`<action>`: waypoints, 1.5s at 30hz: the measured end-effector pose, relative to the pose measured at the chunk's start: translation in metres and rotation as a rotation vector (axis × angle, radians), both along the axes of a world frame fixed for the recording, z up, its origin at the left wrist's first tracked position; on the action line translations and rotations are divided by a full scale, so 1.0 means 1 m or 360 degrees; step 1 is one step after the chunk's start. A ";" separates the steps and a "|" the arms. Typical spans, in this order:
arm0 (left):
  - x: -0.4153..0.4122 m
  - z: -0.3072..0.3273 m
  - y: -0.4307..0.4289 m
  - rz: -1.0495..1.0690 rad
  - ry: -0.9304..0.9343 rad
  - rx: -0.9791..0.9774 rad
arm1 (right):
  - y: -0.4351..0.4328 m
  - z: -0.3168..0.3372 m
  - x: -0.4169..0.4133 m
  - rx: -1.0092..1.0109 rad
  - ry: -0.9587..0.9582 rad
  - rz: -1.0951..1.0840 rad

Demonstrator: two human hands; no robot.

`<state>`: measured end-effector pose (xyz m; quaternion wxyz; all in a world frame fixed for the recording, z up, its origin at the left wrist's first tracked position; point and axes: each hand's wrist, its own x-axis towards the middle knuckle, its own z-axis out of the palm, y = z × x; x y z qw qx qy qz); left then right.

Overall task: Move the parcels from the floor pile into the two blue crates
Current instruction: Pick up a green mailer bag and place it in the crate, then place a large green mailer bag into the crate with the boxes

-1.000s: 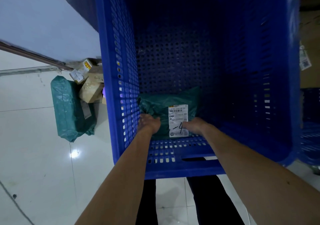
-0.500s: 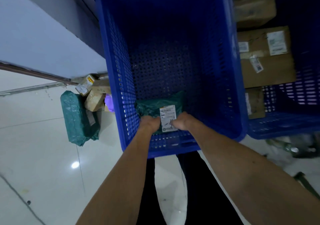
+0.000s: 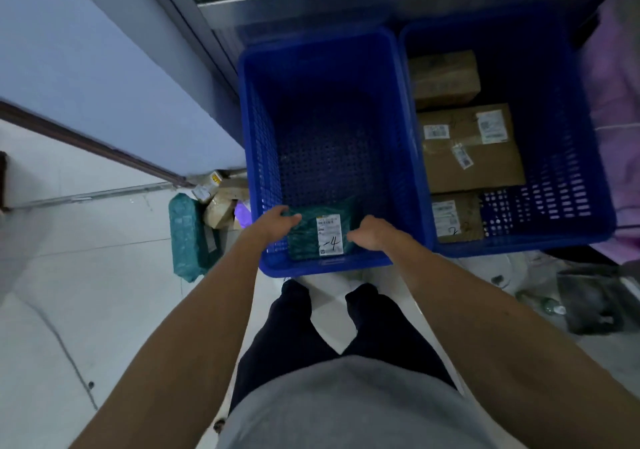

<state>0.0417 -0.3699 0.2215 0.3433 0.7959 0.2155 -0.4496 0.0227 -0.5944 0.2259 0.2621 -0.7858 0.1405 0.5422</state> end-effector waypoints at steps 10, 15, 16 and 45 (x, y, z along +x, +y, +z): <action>-0.036 0.038 0.002 0.0140 -0.0234 0.0062 | -0.005 0.043 0.001 0.0024 -0.0335 0.0291; -0.055 0.055 0.028 0.0278 -0.0229 0.0046 | 0.021 0.053 -0.008 0.0025 -0.0373 0.0347; -0.059 0.057 0.035 0.0315 -0.0217 0.0032 | 0.028 0.053 -0.011 0.0010 -0.0396 0.0383; -0.139 0.026 0.357 0.0413 -0.0163 -0.0165 | 0.357 0.021 -0.114 -0.0253 -0.0569 0.0697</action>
